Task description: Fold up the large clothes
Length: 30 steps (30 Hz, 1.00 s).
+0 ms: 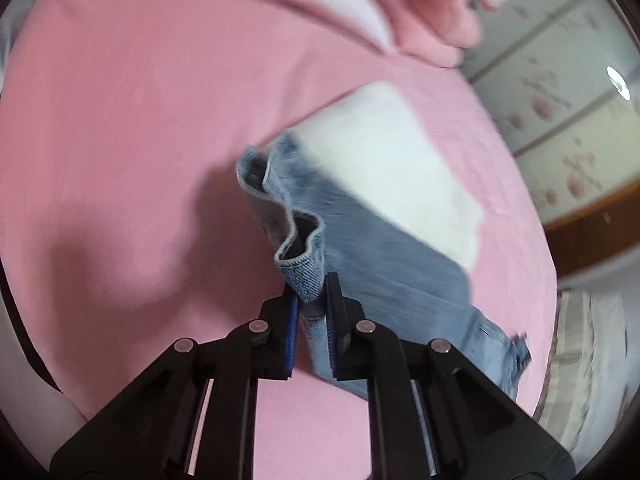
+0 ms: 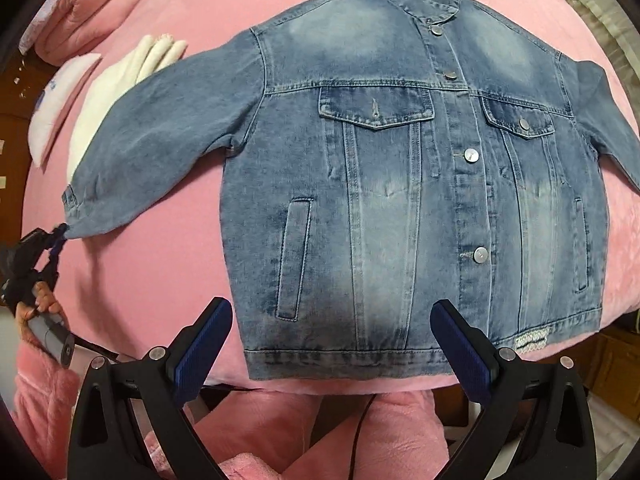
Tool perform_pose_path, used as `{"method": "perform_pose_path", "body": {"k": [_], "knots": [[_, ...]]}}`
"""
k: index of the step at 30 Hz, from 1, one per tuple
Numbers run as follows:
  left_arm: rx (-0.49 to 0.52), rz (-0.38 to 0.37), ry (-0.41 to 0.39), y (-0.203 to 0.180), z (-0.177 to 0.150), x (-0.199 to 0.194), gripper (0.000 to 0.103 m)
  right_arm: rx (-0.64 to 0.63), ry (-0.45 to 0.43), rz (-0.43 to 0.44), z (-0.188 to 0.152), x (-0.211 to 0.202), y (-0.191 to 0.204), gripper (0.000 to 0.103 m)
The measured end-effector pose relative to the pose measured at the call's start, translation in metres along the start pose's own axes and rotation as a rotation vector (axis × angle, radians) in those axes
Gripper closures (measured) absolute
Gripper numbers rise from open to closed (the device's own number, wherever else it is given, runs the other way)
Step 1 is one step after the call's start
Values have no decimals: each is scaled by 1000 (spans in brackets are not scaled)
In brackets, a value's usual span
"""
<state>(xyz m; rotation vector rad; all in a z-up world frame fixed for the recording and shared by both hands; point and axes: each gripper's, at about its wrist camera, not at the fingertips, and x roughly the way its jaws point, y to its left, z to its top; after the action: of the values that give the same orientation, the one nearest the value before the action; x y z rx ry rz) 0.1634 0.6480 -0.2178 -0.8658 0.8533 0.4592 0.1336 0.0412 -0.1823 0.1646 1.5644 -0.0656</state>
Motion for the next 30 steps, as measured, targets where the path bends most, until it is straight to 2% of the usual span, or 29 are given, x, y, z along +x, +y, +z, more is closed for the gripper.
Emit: {"method": "perform_pose_path", "body": {"k": [2, 6, 10, 14, 16, 18, 19, 24, 27, 29, 30], "knots": [[42, -27, -33, -37, -33, -26, 94, 1, -4, 20, -2, -1, -12, 2], [124, -98, -128, -108, -53, -75, 94, 6, -32, 77, -2, -7, -44, 2], [276, -145, -202, -196, -84, -125, 94, -14, -75, 149, 10, -22, -88, 2], [443, -216, -205, -298, -132, -141, 94, -56, -164, 183, 23, -49, -132, 2], [541, -240, -188, -364, -175, -130, 94, -73, -205, 187, 30, -61, -155, 2], [629, -266, -146, -410, -217, -124, 94, -69, -234, 187, 39, -71, -184, 2], [674, -289, -113, -435, -248, -125, 94, -60, -242, 189, 43, -73, -194, 2], [821, -337, 104, -511, -348, -63, 94, 58, -281, 193, 55, -73, -263, 2], [860, -301, 243, -523, -399, -16, 94, 110, -295, 174, 59, -56, -291, 2], [890, -243, 377, -518, -434, 25, 93, 142, -290, 160, 64, -38, -309, 2], [922, -187, 448, -512, -447, 46, 91, 155, -284, 157, 66, -29, -314, 2]]}}
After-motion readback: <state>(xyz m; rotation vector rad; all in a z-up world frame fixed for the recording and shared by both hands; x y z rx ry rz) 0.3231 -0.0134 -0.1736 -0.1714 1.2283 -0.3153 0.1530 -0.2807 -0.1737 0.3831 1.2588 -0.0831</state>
